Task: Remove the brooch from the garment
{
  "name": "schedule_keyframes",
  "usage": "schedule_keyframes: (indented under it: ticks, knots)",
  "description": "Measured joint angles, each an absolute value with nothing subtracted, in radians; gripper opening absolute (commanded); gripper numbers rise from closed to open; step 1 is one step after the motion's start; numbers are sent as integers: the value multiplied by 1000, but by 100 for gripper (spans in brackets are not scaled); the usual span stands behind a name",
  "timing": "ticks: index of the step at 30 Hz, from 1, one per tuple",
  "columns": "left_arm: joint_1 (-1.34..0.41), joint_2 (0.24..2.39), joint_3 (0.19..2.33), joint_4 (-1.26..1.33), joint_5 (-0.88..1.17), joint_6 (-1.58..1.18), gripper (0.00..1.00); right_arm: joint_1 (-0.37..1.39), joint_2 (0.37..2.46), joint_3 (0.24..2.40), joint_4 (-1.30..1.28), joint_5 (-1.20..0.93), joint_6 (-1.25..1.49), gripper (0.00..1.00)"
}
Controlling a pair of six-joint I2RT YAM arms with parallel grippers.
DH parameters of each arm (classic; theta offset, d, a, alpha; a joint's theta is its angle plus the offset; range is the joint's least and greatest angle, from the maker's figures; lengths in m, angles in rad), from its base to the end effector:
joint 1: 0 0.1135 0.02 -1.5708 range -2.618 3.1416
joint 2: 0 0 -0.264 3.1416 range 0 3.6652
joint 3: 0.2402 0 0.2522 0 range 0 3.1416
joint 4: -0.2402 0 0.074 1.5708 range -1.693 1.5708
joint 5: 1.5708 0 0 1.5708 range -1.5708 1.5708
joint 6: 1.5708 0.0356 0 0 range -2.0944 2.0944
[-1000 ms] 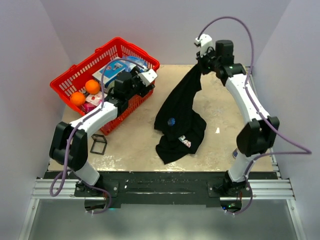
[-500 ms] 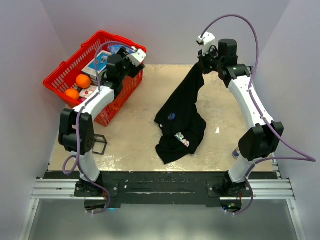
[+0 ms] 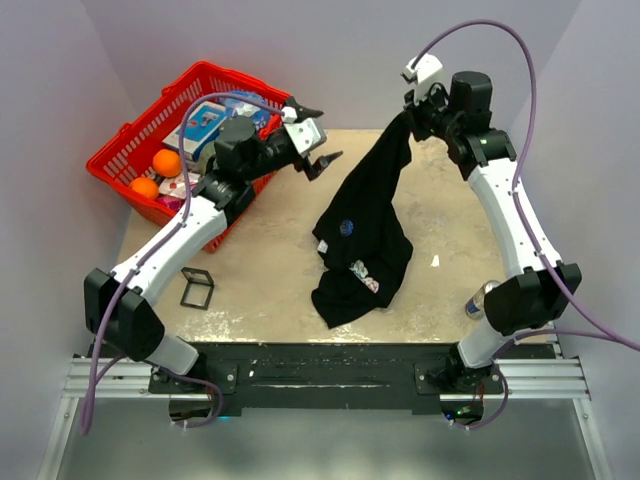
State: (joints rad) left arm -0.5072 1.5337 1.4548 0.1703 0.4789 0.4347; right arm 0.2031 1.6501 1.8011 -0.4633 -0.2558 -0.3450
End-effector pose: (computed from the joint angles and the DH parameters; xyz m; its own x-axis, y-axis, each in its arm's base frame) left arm 0.3105 -0.1913 0.4275 0.4228 0.1926 -0.8855 0.7212 0.5201 0.4575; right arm 0.3677 0.0849 0.4395 -0.1374 -0.3624 -0.9218 -0.5073 0.8251 -0.2487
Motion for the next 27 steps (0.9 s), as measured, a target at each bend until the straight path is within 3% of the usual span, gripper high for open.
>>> schedule_keyframes:
  ticks: [11, 27]
  knots:
    - [-480, 1685, 1304, 47, 562, 239, 90, 203, 1558, 1851, -448, -249, -367, 0]
    - [-404, 1999, 1424, 215, 794, 25, 88, 203, 1481, 1876, -569, -227, -394, 0]
